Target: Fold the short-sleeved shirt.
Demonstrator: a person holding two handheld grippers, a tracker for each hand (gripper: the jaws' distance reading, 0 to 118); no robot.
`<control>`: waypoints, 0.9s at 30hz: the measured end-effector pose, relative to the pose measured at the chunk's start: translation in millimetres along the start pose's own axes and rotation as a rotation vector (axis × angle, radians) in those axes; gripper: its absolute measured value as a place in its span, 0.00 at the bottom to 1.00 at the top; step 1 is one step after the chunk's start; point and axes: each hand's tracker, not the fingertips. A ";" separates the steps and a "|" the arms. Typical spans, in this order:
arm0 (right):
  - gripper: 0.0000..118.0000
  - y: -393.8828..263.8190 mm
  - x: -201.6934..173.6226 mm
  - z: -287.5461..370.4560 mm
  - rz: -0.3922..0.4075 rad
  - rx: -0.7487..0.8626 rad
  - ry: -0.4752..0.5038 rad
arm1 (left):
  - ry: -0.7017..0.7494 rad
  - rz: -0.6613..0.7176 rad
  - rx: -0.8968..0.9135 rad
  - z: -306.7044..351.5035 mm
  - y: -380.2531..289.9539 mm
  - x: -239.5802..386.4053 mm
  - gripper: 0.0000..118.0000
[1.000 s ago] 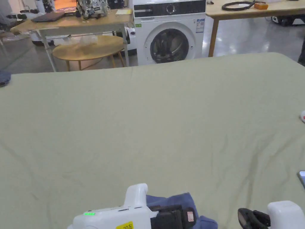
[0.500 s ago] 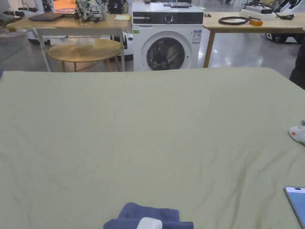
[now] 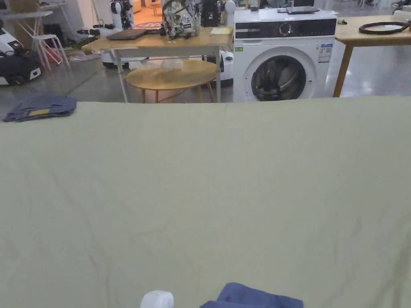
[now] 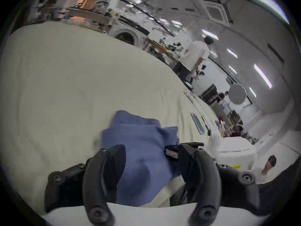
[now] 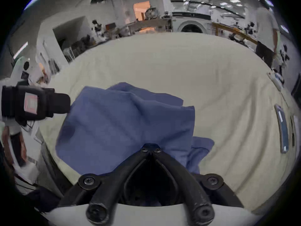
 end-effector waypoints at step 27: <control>0.00 -27.0 29.5 41.7 -0.026 0.114 -0.004 | 0.117 0.304 0.254 169.4 20.4 -157.9 0.15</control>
